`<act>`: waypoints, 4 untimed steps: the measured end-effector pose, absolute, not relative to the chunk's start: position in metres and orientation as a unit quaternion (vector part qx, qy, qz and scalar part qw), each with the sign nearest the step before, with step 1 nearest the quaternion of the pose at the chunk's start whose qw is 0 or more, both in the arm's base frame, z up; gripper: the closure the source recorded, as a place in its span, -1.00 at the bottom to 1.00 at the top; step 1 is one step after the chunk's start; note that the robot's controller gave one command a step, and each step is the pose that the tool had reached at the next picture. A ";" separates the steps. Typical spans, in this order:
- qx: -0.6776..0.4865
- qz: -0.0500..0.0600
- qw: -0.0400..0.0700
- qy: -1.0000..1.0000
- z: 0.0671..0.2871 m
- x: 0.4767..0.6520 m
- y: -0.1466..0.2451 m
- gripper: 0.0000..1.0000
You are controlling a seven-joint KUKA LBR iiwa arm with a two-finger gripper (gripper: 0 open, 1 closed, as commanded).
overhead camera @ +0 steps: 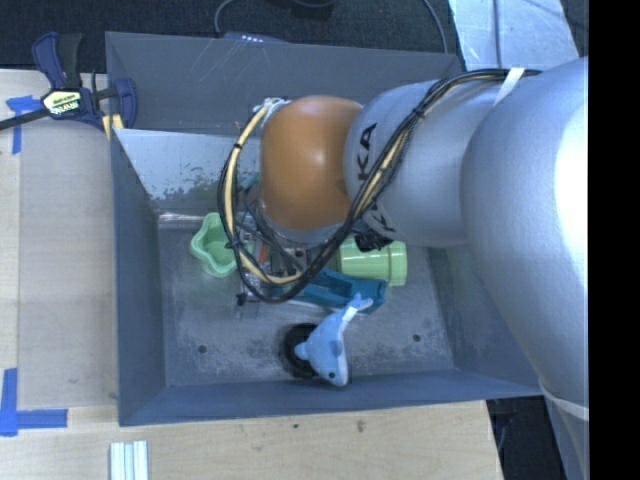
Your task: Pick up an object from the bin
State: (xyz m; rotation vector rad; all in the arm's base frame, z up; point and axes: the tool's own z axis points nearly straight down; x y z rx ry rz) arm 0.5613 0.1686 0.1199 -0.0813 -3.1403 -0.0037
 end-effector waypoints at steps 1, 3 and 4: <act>-0.144 -0.002 -0.003 -0.990 0.112 0.577 0.143 -1.00; -0.120 -0.002 -0.001 -0.993 0.075 0.567 0.145 1.00; -0.113 0.000 0.002 -0.994 0.121 0.562 0.143 1.00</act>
Offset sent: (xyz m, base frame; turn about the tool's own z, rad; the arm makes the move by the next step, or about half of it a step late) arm 0.0047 -0.0235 -0.0459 0.1884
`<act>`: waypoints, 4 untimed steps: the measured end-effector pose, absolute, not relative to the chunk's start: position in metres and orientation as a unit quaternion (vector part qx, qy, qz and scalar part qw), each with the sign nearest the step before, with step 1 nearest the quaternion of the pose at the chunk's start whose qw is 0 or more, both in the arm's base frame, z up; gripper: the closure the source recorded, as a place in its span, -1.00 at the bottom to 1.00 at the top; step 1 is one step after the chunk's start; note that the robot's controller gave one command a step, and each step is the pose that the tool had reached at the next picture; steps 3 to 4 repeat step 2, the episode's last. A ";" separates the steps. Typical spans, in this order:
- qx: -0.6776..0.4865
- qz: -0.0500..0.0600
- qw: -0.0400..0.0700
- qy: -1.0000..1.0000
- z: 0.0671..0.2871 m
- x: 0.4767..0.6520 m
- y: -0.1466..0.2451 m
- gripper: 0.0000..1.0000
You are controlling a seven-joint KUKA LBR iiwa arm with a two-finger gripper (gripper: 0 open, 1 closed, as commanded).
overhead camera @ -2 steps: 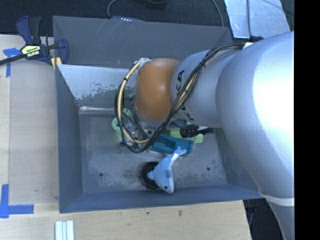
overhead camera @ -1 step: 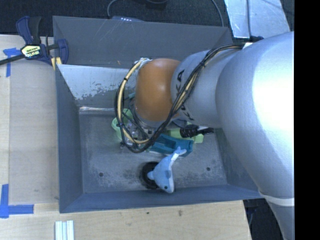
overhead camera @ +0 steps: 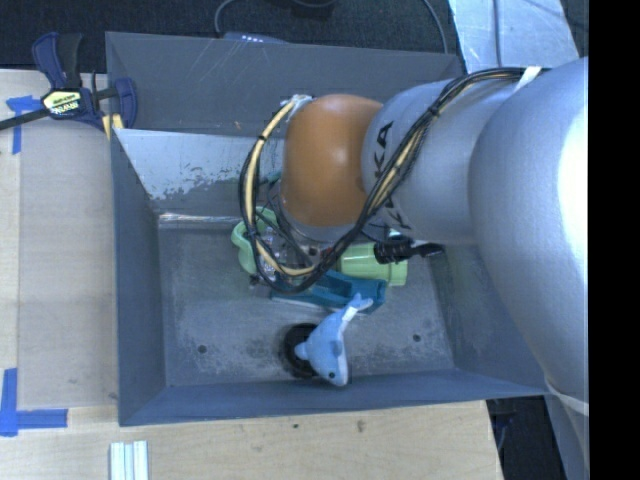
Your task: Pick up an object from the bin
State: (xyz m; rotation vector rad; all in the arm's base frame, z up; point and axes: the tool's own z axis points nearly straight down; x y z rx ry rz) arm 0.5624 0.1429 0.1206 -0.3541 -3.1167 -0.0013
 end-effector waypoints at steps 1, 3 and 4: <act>-0.108 -0.003 -0.004 -0.994 0.161 0.563 0.141 1.00; -0.107 0.000 0.003 -0.994 0.207 0.557 0.136 1.00; -0.107 0.000 0.003 -0.994 0.207 0.557 0.136 1.00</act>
Offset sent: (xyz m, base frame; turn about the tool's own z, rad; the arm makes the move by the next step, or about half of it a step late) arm -0.0105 -0.0130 0.1636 -0.0134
